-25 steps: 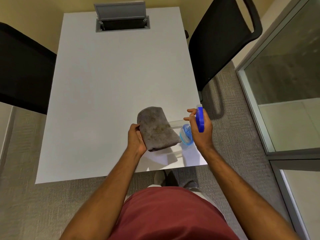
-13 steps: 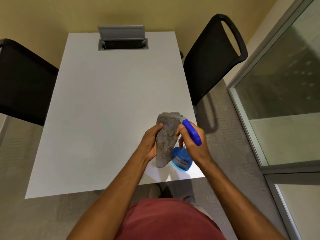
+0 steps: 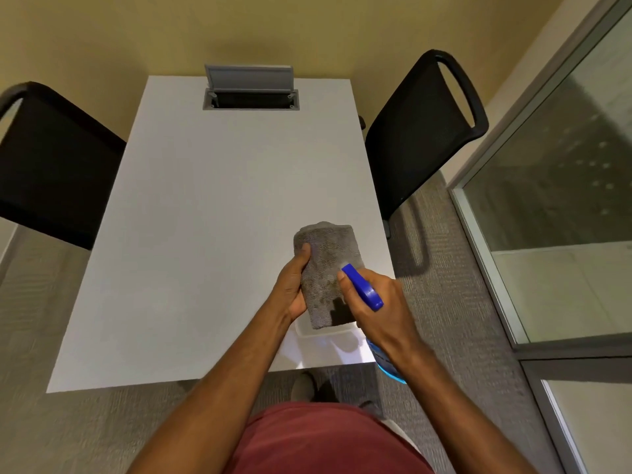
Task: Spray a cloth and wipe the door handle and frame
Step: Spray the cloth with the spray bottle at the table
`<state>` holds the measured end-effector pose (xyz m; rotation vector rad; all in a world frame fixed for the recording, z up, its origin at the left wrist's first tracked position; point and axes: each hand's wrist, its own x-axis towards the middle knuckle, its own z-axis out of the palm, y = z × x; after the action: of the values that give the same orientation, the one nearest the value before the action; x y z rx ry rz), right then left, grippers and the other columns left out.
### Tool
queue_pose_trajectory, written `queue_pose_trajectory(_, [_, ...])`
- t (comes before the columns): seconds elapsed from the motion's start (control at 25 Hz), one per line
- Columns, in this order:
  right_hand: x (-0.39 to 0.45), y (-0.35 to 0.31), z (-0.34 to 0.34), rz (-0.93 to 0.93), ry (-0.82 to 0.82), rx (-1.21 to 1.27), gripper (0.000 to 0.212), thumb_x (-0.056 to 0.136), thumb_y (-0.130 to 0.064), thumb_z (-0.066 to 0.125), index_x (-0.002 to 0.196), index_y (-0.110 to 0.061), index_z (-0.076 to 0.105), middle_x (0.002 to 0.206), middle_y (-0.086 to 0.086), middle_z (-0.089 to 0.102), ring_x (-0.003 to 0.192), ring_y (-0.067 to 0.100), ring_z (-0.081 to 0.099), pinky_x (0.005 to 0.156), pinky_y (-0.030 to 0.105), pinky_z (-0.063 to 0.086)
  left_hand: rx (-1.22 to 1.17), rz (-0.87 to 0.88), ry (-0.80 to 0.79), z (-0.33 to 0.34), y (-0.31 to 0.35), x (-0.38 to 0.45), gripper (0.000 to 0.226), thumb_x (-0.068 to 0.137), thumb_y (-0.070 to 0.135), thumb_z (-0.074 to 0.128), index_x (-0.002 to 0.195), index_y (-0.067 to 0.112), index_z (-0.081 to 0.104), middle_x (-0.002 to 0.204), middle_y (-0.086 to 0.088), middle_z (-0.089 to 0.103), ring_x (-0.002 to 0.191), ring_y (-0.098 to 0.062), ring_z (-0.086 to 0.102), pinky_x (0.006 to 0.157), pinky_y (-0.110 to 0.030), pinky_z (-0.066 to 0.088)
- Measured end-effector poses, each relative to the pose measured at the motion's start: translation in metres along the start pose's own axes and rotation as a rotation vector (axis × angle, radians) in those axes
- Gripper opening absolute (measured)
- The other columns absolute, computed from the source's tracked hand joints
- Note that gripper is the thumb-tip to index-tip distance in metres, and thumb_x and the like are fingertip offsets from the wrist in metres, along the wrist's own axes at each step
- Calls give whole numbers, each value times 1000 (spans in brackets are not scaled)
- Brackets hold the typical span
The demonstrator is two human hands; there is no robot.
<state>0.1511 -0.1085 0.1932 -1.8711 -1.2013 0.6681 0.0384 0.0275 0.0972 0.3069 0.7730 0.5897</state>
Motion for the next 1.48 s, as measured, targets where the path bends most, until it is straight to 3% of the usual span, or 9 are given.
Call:
queue_pose_trajectory(0.24, [-11, -6, 6, -20, -8, -107, 52, 99, -51, 57, 55, -29, 38, 48, -8, 38, 43, 9, 34, 47, 25, 30, 94, 69, 33, 1, 9, 2, 51, 103, 40, 55, 141, 6, 58, 135, -20, 68, 122, -32, 68, 96, -45, 59])
queue_pose_trajectory(0.48, [-21, -7, 13, -66, -37, -58, 42, 100, -49, 56, 64, -30, 47, 54, -8, 45, 47, 9, 40, 50, 26, 36, 133, 67, 125, 3, 15, 1, 51, 108, 46, 47, 138, 7, 60, 130, -16, 72, 114, -28, 72, 84, -40, 62])
queue_pose_trajectory(0.64, [-28, -6, 18, -65, -25, -122, 47, 98, -54, 55, 60, -28, 46, 50, -7, 45, 44, 12, 42, 47, 27, 37, 113, 61, 142, 4, 15, 0, 46, 109, 46, 44, 126, 9, 67, 114, -12, 78, 99, -24, 77, 73, -36, 64])
queue_pose_trajectory(0.92, [-34, -3, 19, -112, -51, -156, 39, 98, -50, 56, 64, -37, 43, 54, -11, 46, 48, 10, 44, 51, 16, 32, 79, 70, 163, -1, 15, 4, 52, 109, 49, 40, 133, 10, 64, 133, -17, 70, 117, -30, 69, 90, -43, 59])
queue_pose_trajectory(1.08, [-39, 3, 20, -90, -66, -201, 43, 97, -52, 57, 60, -37, 43, 50, -12, 44, 45, 9, 43, 49, 13, 31, 45, 80, 170, -1, 20, 7, 52, 109, 49, 40, 135, 9, 63, 132, -16, 70, 115, -28, 69, 81, -40, 62])
queue_pose_trajectory(1.32, [-38, 8, 14, -67, -30, -189, 45, 98, -52, 56, 59, -35, 41, 49, -9, 42, 44, 10, 41, 50, 16, 30, 28, 85, 159, -3, 24, 13, 52, 109, 49, 41, 139, 10, 60, 135, -16, 69, 123, -31, 66, 87, -44, 59])
queue_pose_trajectory(1.48, [-34, 11, 9, -19, 23, -160, 50, 97, -55, 54, 59, -23, 46, 49, -2, 45, 44, 12, 41, 47, 36, 39, 9, 81, 159, -8, 25, 22, 55, 108, 51, 44, 142, 10, 58, 137, -16, 67, 128, -33, 63, 100, -50, 56])
